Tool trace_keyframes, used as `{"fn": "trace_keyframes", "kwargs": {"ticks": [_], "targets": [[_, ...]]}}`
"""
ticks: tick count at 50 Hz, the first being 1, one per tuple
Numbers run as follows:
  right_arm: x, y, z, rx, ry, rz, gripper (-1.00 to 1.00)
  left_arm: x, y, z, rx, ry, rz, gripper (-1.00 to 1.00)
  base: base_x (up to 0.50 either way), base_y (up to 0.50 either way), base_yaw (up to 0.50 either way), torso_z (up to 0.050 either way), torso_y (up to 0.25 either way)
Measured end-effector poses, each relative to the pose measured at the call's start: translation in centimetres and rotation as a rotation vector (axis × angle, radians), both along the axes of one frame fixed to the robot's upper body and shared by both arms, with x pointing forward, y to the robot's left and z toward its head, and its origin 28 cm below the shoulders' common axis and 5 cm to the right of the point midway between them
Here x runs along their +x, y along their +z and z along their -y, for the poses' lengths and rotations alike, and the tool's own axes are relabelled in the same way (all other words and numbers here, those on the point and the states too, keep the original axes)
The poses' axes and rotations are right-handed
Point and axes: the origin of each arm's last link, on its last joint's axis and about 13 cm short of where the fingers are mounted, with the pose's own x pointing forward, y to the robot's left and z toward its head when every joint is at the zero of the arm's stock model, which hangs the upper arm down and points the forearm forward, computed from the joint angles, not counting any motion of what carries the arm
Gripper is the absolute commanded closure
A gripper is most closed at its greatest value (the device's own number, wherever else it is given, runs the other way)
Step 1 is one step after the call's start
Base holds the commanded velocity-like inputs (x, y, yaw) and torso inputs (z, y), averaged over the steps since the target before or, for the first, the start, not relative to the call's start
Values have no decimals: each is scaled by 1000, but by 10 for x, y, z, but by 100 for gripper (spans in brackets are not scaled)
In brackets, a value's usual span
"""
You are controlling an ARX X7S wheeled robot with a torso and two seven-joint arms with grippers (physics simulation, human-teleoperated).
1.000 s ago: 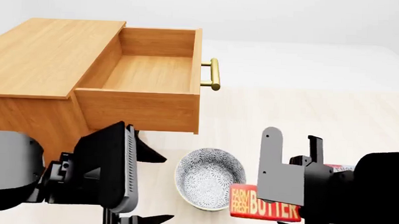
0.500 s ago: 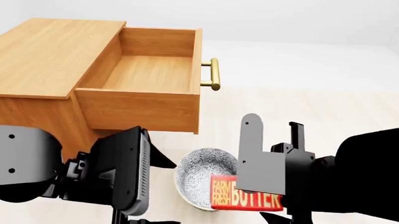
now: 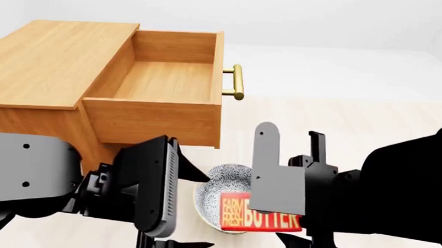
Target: Put the butter at the back in the top drawer of the cabinet and close it.
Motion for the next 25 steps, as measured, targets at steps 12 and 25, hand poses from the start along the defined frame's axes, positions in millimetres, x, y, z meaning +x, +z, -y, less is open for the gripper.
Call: {"fn": "trace_keyframes", "kwargs": {"ticks": [12, 25], "targets": [[-1, 3, -1, 8, 6, 9, 100, 4, -5, 5, 5, -16, 0, -100, 0, 0, 0, 0, 0], [0, 2, -2, 6, 10, 5, 100, 6, -8, 11, 4, -21, 19, -100, 0, 0, 0, 1, 1]]}}
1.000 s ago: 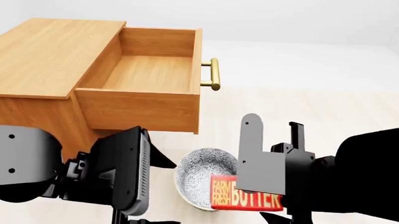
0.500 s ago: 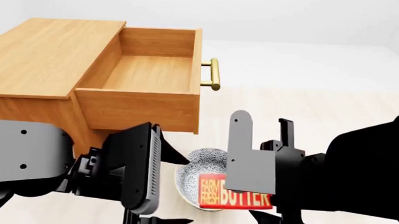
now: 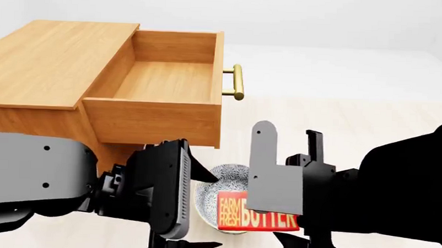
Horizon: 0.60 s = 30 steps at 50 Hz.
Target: Put the butter at the back in the top drawer of the cabinet and close it.
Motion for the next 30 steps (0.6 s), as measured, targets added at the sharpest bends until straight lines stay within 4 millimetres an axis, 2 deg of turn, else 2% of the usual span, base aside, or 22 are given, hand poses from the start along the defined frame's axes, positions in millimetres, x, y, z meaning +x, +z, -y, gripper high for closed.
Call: {"fn": "trace_keyframes", "kwargs": {"ticks": [30], "targets": [[1, -3, -2, 1, 10, -5, 100, 1, 0, 10, -2, -39, 12, -100, 0, 0, 0, 0, 1]]}}
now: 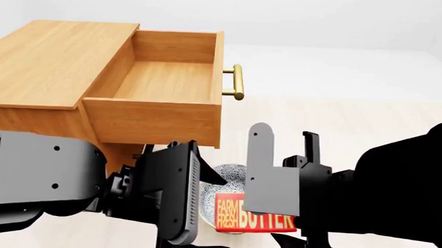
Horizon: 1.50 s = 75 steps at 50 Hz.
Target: Put the butter at the back in the top drawer of the cabinet and close it.
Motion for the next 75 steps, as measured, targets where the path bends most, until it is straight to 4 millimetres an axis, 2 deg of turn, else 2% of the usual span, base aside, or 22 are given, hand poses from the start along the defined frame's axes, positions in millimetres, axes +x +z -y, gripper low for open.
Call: {"fn": "trace_keyframes", "kwargs": {"ticks": [35, 36, 64, 65, 75], "targets": [[1, -2, 0, -1, 0, -6, 100, -2, 6, 4, -48, -22, 6, -100, 0, 0, 0, 1, 1], [1, -2, 0, -1, 0, -6, 100, -2, 6, 4, -47, -23, 6, 100, 0, 0, 0, 0, 0], [1, -3, 0, -3, 5, -9, 100, -3, 3, 4, -50, -30, 53, 100, 0, 0, 0, 0, 0], [1, -3, 0, -3, 5, -10, -100, -3, 3, 4, -50, -30, 54, 100, 0, 0, 0, 0, 0], [0, -1, 2, -3, 3, -5, -100, -4, 1, 2, -39, -37, 56, 100, 0, 0, 0, 1, 1]]}}
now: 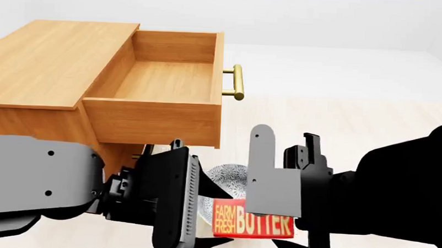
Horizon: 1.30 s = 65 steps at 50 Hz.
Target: Put the butter at the back in the top drawer of the cabinet and close it.
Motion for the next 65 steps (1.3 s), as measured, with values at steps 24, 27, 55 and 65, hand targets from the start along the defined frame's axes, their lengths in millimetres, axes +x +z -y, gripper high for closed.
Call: {"fn": "trace_keyframes", "kwargs": {"ticks": [24, 27, 55, 65], "targets": [[-1, -5, 25, -7, -88, 52, -100, 0, 3, -25, -70, 124, 9, 100, 0, 0, 0, 0, 1], [-5, -7, 30, 11, -105, 74, -100, -4, 4, -29, -88, 143, 15, 100, 0, 0, 0, 0, 0], [-62, -78, 56, 661, -544, 640, -100, -42, 28, -54, -377, 566, 66, 100, 0, 0, 0, 0, 1], [-85, -108, 52, 901, -645, 831, -100, -33, 69, -52, -451, 774, 77, 100, 0, 0, 0, 1, 1]]}}
